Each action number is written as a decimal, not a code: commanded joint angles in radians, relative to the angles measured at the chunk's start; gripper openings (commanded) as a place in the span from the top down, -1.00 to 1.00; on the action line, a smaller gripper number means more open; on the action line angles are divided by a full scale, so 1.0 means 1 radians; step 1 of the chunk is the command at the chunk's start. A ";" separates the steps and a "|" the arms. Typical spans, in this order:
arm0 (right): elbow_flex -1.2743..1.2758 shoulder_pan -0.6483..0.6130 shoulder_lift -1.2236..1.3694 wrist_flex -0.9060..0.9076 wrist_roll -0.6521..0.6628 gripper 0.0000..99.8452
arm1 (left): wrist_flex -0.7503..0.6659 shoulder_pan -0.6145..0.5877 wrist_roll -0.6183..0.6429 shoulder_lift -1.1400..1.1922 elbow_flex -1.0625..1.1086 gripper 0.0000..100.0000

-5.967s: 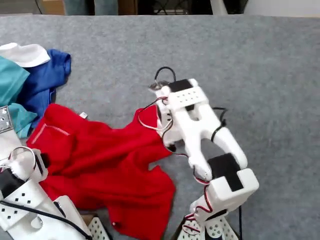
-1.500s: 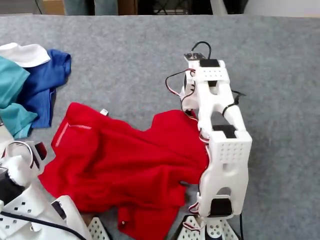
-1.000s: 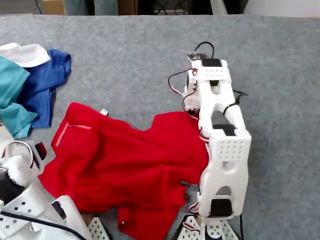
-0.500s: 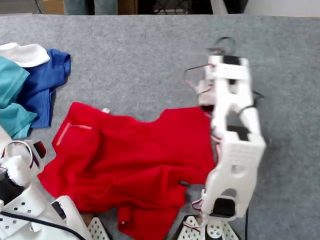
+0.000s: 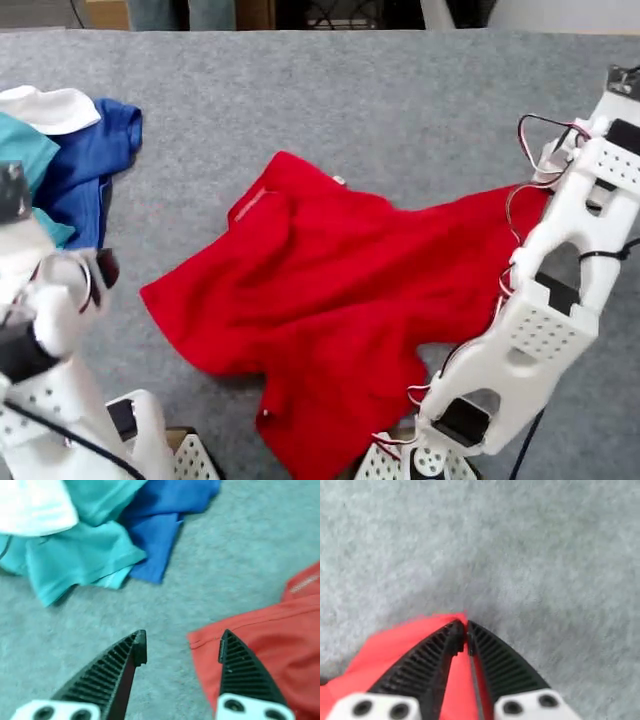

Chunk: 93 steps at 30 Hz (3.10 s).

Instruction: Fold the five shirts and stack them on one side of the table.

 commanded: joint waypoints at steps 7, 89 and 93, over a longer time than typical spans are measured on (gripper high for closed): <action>-0.070 0.011 0.134 -0.081 0.000 0.97 | 0.014 0.311 0.066 0.620 -0.489 0.50; 0.251 -0.342 0.051 0.278 0.153 0.97 | 0.072 0.211 -0.195 0.500 -0.108 0.50; 0.479 -0.282 -0.097 0.190 0.167 0.97 | 0.074 0.209 -0.195 0.497 -0.108 0.50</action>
